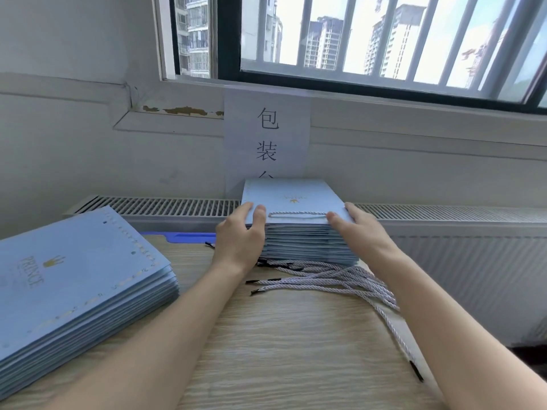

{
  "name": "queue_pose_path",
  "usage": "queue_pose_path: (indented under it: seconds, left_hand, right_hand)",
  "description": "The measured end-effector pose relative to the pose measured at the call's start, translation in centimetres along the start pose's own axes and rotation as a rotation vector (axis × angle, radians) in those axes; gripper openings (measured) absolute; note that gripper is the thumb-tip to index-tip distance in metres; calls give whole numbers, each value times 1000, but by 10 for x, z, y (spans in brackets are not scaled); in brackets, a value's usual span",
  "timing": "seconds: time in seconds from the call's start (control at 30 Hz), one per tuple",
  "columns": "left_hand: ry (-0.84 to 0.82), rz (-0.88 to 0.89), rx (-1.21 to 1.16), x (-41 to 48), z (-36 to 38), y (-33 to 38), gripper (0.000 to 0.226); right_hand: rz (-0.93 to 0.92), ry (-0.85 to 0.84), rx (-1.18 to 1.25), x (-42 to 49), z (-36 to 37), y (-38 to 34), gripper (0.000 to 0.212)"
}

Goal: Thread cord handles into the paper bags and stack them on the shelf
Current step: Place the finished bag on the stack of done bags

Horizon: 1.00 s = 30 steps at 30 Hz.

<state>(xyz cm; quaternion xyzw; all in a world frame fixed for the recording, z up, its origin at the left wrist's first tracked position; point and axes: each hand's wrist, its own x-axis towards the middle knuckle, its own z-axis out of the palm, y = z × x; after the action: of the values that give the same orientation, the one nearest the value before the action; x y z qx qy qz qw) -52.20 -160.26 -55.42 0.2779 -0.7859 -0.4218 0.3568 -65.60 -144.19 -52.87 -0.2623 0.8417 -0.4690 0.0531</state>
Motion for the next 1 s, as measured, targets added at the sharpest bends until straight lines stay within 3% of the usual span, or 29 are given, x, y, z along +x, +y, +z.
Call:
queue_pose_path:
  seconds: [0.13, 0.37, 0.77, 1.0]
  left_hand:
    - [78, -1, -51, 1, 3, 2, 45]
    - [65, 2, -63, 4, 6, -4, 48]
    - [161, 149, 56, -3, 8, 0, 43]
    - [45, 108, 167, -2, 6, -6, 34]
  right_hand:
    - [-48, 84, -40, -6, 0, -2, 69]
    - [-58, 153, -45, -14, 10, -7, 73]
    - [-42, 145, -71, -15, 9, -10, 72]
    - [-61, 114, -108, -18, 15, 1, 61]
